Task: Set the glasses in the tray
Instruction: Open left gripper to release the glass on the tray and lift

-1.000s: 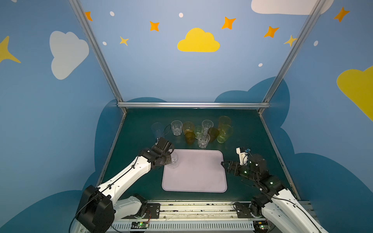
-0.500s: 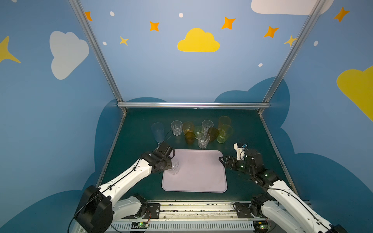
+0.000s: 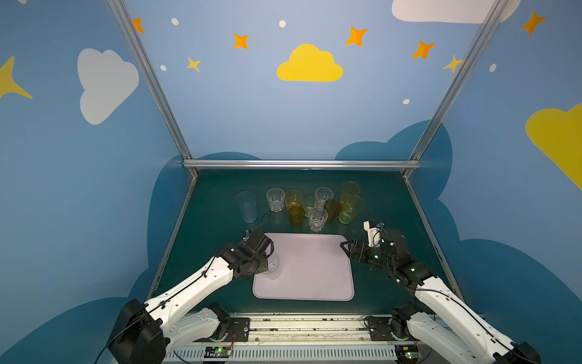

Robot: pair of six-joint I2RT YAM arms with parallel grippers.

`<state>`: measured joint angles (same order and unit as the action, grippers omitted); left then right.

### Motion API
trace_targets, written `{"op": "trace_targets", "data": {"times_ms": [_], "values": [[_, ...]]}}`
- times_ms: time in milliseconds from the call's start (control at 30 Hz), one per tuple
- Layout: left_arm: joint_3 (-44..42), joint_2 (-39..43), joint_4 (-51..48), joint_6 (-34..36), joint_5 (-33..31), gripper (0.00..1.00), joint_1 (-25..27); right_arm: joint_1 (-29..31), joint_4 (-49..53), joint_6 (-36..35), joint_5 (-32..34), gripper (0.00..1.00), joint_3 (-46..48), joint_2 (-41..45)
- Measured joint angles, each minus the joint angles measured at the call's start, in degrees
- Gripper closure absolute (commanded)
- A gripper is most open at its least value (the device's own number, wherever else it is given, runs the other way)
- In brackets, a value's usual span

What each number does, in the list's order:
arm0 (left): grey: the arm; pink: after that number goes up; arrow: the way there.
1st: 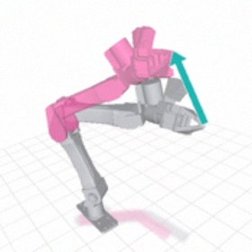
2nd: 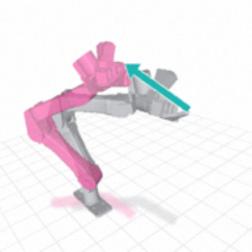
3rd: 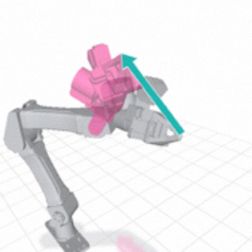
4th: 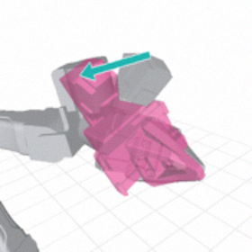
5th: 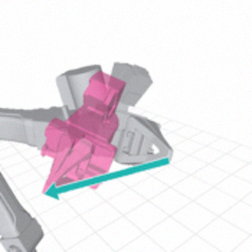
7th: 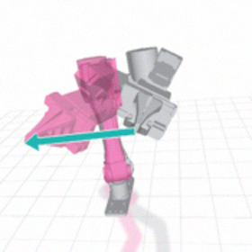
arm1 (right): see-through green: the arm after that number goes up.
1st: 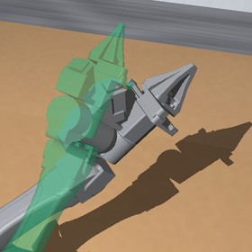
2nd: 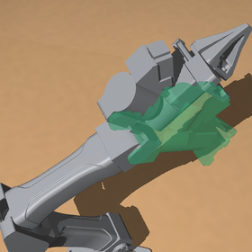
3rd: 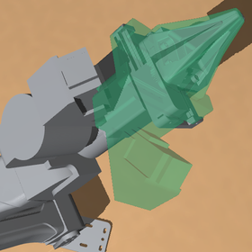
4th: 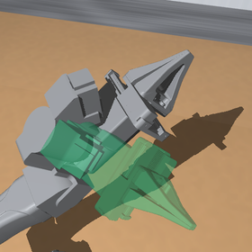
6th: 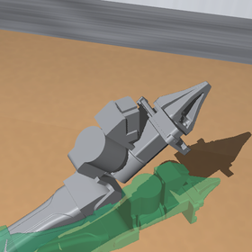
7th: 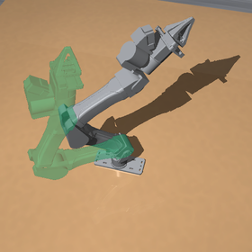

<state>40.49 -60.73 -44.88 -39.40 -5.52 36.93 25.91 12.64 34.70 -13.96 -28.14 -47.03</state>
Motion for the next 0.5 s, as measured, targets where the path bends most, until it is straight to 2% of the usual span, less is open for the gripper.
{"op": "trace_targets", "data": {"times_ms": [133,500], "values": [[-1.0,2.4,-2.1,-1.7,-0.2,0.96,0.9,0.0,-0.1,0.0,0.1,0.13,0.0,-0.6],[-1.0,3.0,-5.0,-7.4,-3.6,0.96,6.4,0.0,-0.3,0.0,0.6,0.14,0.0,-1.3]]}}
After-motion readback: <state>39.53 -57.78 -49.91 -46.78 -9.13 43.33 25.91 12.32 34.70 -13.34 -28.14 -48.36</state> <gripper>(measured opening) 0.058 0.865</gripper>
